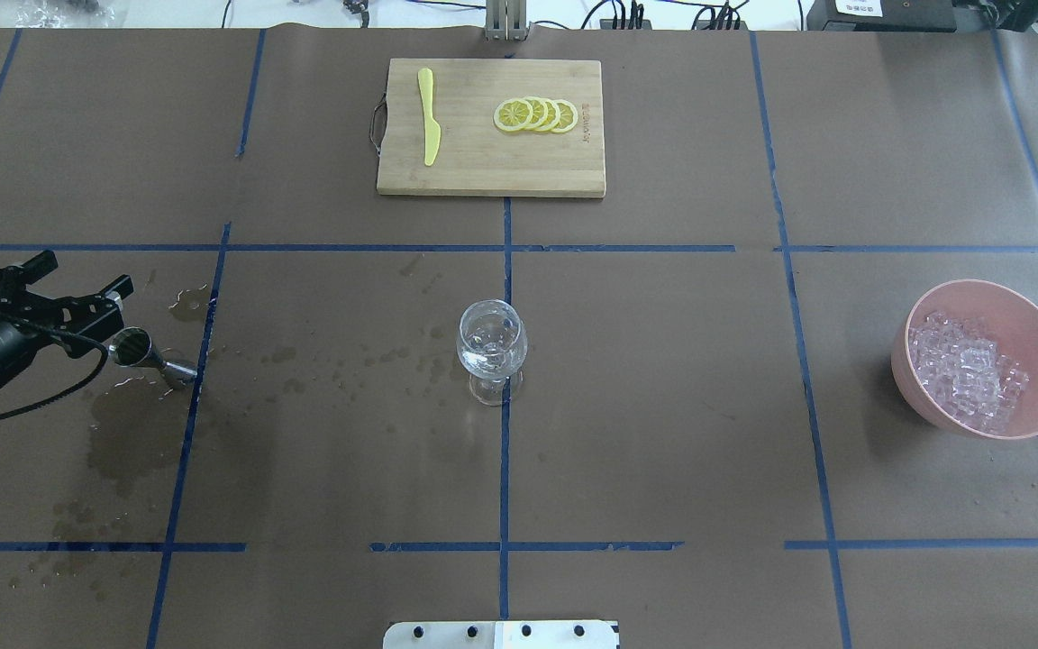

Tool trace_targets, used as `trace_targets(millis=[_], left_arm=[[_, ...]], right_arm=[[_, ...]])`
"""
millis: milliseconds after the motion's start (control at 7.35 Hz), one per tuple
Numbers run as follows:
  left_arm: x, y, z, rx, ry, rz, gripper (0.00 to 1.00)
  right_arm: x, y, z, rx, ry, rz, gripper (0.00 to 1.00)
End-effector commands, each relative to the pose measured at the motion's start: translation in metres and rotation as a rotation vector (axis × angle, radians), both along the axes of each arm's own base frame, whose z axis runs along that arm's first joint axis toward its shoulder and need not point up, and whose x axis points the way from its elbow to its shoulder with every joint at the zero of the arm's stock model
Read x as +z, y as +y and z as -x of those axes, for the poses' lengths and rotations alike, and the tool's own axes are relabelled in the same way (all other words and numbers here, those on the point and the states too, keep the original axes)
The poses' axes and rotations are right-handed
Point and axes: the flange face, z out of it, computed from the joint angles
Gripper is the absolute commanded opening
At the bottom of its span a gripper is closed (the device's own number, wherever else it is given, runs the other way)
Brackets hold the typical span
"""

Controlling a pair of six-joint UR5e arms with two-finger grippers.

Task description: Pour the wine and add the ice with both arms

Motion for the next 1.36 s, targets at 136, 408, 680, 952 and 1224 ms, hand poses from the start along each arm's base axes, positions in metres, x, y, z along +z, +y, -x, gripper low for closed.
trace_targets(millis=[136, 408, 680, 952, 1224], left_arm=[[0.016, 0.038, -0.037, -0.077, -0.028, -0.021, 1.0], [0.033, 0.048, -0.055, -0.091, -0.024, -0.008, 1.0], [0.04, 0.052, -0.067, -0.091, -0.011, 0.003, 1.0], [0.051, 0.049, -0.083, -0.102, -0.025, 0.004, 1.0], [0.061, 0.047, -0.095, -0.108, -0.011, 0.021, 1.0]], right_arm=[[0.0, -0.001, 0.0, 0.0, 0.001, 0.0, 1.0], [-0.001, -0.002, 0.0, 0.0, 0.0, -0.003, 1.0], [0.001, -0.002, 0.0, 0.0, 0.001, 0.0, 1.0], [0.001, -0.002, 0.0, 0.0, 0.001, 0.002, 1.0], [0.001, -0.003, 0.0, 0.0, 0.001, 0.002, 1.0]])
